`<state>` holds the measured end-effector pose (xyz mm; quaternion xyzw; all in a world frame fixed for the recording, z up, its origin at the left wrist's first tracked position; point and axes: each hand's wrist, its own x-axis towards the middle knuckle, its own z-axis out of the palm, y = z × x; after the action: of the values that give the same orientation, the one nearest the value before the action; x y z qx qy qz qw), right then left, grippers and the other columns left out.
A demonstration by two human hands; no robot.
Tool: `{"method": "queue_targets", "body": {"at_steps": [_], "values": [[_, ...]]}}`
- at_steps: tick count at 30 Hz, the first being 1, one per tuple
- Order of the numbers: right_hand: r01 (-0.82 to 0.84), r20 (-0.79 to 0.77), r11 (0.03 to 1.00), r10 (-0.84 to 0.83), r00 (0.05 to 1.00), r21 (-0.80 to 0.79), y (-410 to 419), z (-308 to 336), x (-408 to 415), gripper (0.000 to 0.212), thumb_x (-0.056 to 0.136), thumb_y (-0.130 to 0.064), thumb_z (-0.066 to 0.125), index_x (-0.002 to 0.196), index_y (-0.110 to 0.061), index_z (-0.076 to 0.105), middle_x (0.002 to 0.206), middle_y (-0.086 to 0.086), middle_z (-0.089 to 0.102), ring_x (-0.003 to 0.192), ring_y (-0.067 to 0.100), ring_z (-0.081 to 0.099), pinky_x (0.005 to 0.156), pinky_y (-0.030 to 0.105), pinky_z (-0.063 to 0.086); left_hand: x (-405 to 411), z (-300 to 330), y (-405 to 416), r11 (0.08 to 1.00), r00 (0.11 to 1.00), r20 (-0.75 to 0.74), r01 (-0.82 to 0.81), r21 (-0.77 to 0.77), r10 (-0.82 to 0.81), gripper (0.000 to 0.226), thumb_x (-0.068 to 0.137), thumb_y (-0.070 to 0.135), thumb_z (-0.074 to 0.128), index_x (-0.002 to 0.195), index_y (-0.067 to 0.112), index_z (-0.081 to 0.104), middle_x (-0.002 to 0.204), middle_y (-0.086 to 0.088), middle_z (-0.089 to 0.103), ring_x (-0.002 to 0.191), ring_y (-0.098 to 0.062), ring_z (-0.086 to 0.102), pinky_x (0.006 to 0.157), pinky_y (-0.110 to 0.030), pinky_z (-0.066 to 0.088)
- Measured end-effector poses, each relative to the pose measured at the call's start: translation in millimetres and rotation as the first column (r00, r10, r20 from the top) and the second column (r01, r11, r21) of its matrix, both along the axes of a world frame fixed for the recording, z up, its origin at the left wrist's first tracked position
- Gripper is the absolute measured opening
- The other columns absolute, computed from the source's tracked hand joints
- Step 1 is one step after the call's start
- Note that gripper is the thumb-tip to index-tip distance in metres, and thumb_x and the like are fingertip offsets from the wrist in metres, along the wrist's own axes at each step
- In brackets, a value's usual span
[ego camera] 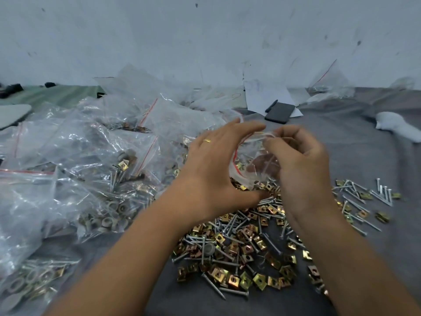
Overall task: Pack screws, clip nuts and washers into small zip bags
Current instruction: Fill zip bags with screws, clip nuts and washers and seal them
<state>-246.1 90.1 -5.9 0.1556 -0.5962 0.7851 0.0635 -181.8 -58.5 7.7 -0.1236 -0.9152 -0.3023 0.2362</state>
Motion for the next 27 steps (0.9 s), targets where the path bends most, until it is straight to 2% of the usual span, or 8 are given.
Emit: {"method": "queue_targets", "body": {"at_steps": [3, 5, 9, 13, 19, 21, 24, 27], "values": [[-0.047, 0.079, 0.993, 0.056, 0.995, -0.111, -1, 4, 3, 0.016, 0.091, -0.002, 0.069, 0.085, -0.016, 0.07, 0.078, 0.007, 0.071, 0.065, 0.024, 0.072, 0.056, 0.036, 0.059, -4, -2, 3, 0.998, 0.996, -0.085, -0.028, 0.059, 0.033, 0.08, 0.071, 0.032, 0.096, 0.141, 0.025, 0.059, 0.132, 0.014, 0.066, 0.128, -0.006, 0.058, 0.113, -0.048, 0.045], [-0.083, 0.103, 0.988, 0.096, 0.99, -0.128, -2, 5, 5, 0.016, 0.091, -0.003, 0.07, 0.084, -0.018, 0.071, 0.083, 0.009, 0.072, 0.067, 0.024, 0.073, 0.053, 0.03, 0.056, -4, -2, 3, 0.98, 0.996, -0.092, 0.018, 0.197, 0.0, 0.076, 0.07, 0.029, 0.098, 0.136, 0.023, 0.061, 0.124, 0.013, 0.07, 0.117, -0.005, 0.066, 0.103, -0.033, 0.055], [-0.089, 0.071, 0.994, 0.093, 0.993, -0.062, -3, 2, 6, 0.007, 0.093, -0.009, 0.072, 0.091, -0.015, 0.071, 0.08, 0.003, 0.067, 0.07, 0.018, 0.068, 0.057, 0.028, 0.055, -6, -4, -1, 0.933, 0.999, -0.034, 0.042, 0.357, -0.032, 0.087, 0.062, 0.041, 0.099, 0.14, 0.032, 0.059, 0.122, 0.015, 0.072, 0.118, 0.003, 0.065, 0.095, -0.011, 0.051], [-0.104, 0.028, 0.993, 0.106, 0.994, -0.056, -2, 2, 5, 0.009, 0.095, -0.012, 0.072, 0.101, -0.007, 0.069, 0.078, 0.0, 0.069, 0.069, 0.015, 0.07, 0.062, 0.026, 0.057, -7, -6, -4, 0.881, 1.0, 0.022, 0.009, 0.473, -0.022, 0.086, 0.058, 0.05, 0.101, 0.134, 0.038, 0.062, 0.124, 0.013, 0.073, 0.118, -0.002, 0.068, 0.099, -0.025, 0.057], [-0.175, -0.05, 0.981, 0.171, 0.984, -0.087, 12, 12, -4, 0.024, 0.096, -0.027, 0.07, 0.107, -0.007, 0.063, 0.088, 0.01, 0.072, 0.077, 0.03, 0.075, 0.065, 0.04, 0.062, -7, 7, -9, 0.788, 0.997, -0.081, 0.037, 0.615, 0.017, 0.058, 0.079, 0.019, 0.093, 0.128, 0.022, 0.064, 0.115, 0.011, 0.078, 0.104, -0.006, 0.075, 0.084, -0.018, 0.06], [-0.03, -0.162, 0.991, 0.05, 0.986, 0.129, 26, 11, -17, 0.02, 0.094, -0.034, 0.069, 0.104, -0.017, 0.065, 0.09, 0.004, 0.073, 0.082, 0.028, 0.074, 0.069, 0.045, 0.063, -5, 15, -19, 0.662, 0.974, -0.166, 0.023, 0.749, 0.153, 0.059, 0.078, 0.021, 0.092, 0.13, 0.019, 0.064, 0.114, 0.011, 0.078, 0.106, -0.01, 0.076, 0.088, -0.023, 0.061], [0.171, -0.306, 0.777, 0.029, 0.951, 0.606, 45, -1, -35, 0.005, 0.095, -0.025, 0.074, 0.095, -0.029, 0.072, 0.087, -0.01, 0.072, 0.084, 0.01, 0.07, 0.082, 0.044, 0.061, 4, 29, -43, 0.417, 0.897, -0.244, 0.075, 0.906, 0.368, 0.076, 0.077, 0.018, 0.093, 0.142, 0.002, 0.056, 0.126, -0.006, 0.071, 0.12, -0.024, 0.072, 0.106, -0.047, 0.057], [0.088, -0.216, 0.544, 0.176, 0.96, 0.835, 48, -13, -38, 0.013, 0.091, -0.021, 0.079, 0.094, -0.034, 0.077, 0.092, -0.016, 0.071, 0.087, 0.002, 0.065, 0.083, 0.032, 0.057, 16, 32, -65, 0.494, 0.806, -0.144, -0.201, 0.846, 0.574, 0.077, 0.072, 0.049, 0.091, 0.138, 0.032, 0.054, 0.124, 0.019, 0.068, 0.116, -0.004, 0.068, 0.103, -0.052, 0.056]]}}
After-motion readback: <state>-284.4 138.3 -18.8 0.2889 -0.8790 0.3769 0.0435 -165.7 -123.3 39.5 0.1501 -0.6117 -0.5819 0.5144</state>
